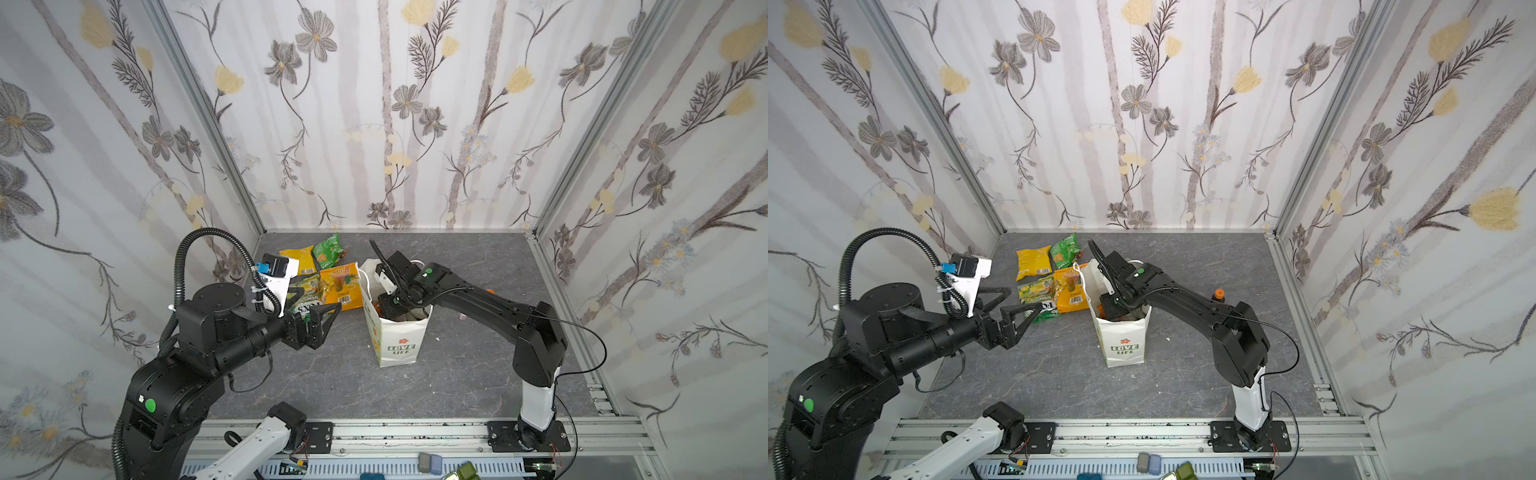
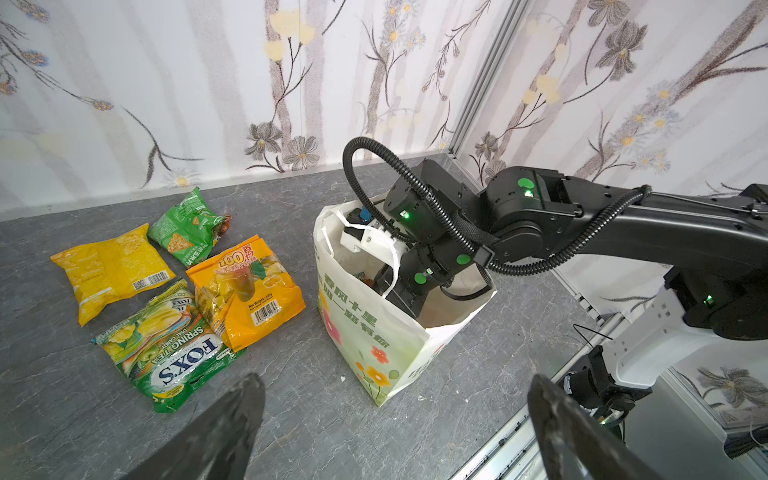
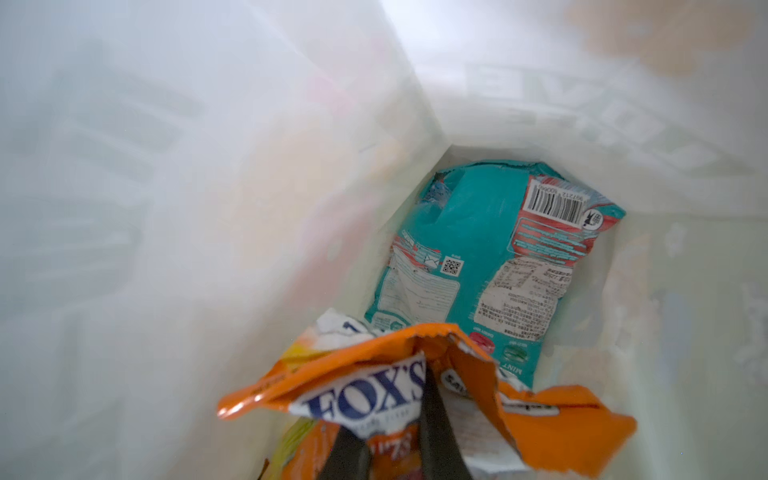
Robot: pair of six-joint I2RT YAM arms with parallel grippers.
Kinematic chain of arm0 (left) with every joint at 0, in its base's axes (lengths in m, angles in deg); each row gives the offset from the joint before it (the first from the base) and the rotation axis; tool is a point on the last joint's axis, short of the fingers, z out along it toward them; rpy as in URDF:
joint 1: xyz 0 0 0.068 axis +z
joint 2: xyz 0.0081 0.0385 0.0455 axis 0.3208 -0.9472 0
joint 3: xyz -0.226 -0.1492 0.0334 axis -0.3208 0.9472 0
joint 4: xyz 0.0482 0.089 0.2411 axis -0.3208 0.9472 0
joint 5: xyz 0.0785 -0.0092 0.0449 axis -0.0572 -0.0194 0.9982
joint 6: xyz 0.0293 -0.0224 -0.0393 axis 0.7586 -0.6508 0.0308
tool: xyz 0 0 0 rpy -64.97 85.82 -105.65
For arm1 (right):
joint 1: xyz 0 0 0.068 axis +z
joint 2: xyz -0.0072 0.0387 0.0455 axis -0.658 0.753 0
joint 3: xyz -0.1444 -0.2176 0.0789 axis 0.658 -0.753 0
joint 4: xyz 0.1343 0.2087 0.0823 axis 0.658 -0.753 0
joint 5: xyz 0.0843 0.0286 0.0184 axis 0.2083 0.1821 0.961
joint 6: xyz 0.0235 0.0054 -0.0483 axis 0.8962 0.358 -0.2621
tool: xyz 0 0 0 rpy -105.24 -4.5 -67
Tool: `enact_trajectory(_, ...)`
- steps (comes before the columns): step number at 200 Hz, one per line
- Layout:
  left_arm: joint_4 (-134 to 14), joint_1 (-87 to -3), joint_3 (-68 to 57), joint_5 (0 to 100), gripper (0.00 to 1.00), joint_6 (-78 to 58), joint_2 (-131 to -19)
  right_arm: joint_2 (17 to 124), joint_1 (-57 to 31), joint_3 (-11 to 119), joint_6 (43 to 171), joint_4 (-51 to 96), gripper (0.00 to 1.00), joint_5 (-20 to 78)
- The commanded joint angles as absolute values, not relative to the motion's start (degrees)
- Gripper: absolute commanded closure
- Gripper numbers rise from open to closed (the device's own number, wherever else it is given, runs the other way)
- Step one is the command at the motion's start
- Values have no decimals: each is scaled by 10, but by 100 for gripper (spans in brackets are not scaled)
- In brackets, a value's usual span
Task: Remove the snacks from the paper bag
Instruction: 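Lift the orange FOX'S packet up out of the bag with the right gripper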
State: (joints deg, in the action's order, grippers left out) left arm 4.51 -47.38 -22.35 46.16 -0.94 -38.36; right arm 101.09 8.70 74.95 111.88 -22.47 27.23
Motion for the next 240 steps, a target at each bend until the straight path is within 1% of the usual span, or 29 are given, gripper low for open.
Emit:
enact_trajectory(1, 29, -474, -225, 460, 0, -9, -384, 996, 86, 766, 1129, -216, 100, 269)
enact_trajectory(171, 25, -473, -228, 455, 0, -16, -381, 939, 77, 814, 1143, -216, 100, 250)
enact_trajectory(240, 12, -474, -227, 456, 0, -33, -379, 897, 77, 834, 1148, -206, 100, 246)
